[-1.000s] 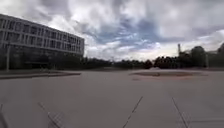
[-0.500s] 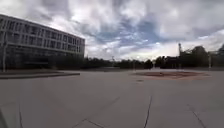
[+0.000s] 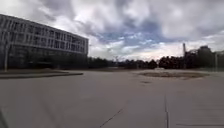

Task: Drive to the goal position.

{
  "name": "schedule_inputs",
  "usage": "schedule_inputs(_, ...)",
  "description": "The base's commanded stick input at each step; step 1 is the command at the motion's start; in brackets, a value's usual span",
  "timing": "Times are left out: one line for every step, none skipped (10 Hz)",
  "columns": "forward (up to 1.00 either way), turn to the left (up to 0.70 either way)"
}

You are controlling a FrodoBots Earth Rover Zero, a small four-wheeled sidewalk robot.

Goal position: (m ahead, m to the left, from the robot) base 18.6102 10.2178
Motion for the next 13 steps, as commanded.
schedule_inputs(1.00,0.11)
schedule_inputs(1.00,0.13)
schedule_inputs(1.00,0.00)
schedule_inputs(1.00,0.04)
schedule_inputs(1.00,0.03)
schedule_inputs(1.00,-0.39)
schedule_inputs(1.00,-0.40)
schedule_inputs(1.00,-0.19)
schedule_inputs(1.00,0.01)
schedule_inputs(1.00,0.07)
schedule_inputs(1.00,0.01)
schedule_inputs(1.00,0.00)
schedule_inputs(1.00,0.00)
